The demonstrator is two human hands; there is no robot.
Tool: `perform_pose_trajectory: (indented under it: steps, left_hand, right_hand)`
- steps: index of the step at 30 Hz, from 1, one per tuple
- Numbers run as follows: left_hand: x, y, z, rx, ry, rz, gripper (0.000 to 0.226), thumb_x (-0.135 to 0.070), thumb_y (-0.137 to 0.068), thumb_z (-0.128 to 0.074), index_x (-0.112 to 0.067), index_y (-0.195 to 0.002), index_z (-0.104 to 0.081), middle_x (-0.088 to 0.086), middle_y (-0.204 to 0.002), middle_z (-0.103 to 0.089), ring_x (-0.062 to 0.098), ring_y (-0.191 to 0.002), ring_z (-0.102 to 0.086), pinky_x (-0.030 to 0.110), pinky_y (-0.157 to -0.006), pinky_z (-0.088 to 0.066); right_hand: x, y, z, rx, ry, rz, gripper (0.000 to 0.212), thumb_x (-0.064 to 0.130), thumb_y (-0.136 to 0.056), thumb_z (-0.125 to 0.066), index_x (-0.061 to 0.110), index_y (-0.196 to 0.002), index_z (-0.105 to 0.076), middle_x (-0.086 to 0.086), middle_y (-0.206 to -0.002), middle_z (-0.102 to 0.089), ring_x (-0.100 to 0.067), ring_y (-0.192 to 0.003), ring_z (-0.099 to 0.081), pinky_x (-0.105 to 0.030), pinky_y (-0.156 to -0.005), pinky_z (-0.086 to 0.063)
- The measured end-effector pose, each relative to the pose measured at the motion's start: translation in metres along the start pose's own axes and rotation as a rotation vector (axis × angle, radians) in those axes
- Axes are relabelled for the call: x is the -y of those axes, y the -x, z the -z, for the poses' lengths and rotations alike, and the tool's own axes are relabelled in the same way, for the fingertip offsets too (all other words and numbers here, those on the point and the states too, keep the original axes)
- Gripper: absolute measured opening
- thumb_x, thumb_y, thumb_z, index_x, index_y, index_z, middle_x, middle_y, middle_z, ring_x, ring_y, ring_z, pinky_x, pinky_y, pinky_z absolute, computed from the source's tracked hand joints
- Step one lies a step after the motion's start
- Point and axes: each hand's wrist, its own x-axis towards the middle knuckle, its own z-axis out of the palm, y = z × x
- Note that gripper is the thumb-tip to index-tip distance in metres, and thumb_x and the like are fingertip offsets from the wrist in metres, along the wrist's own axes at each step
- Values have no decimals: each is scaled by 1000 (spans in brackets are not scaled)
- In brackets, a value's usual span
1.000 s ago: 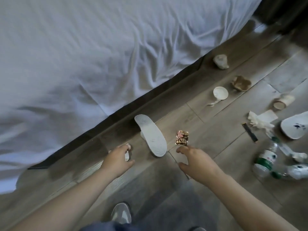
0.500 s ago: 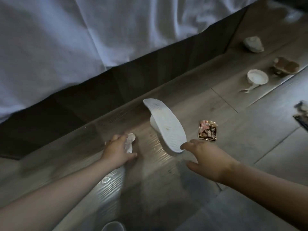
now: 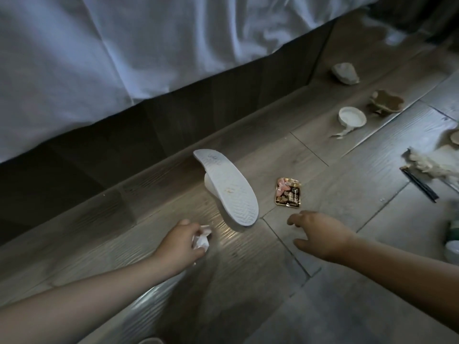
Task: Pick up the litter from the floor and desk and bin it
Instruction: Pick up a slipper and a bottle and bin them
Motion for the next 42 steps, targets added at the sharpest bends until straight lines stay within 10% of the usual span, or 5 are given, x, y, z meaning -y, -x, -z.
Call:
perform_pose_trajectory:
  steps: [9,21,42]
  left_hand:
    - [-112,-60,18,74,-111,-436,31,-30,-82,-68,-12,-107,-62,-3,-98,-47,14,-92,-52,23,-78,-41]
    - [-179,-158,-62,165,-463,-320,96,-50,-69,-74,-33,-147,-21,12,-145,-21,40,-124,-38,42,-103,-39]
    - [-177,-161,-52,103,-178,-212,59,-29,-58,-79,-22,-107,-47,7,-115,-36,29,-99,-49,33,-81,-49]
  right_hand:
    - [-44,-3,-3,-18,-48,-174,48,30,-89,-56,19,-134,-48,-6,-129,-55,-22,-115,-54,-27,-89,-44]
    - [-91,9,-31,8,-185,-308,51,31,-91,-57,21,-139,-43,-4,-135,-52,-21,-122,-51,-29,-98,-43]
    - [-75,11,-28,-17,-155,-298,50,29,-91,-59,20,-138,-45,-3,-131,-54,-19,-117,-54,-27,-95,-46]
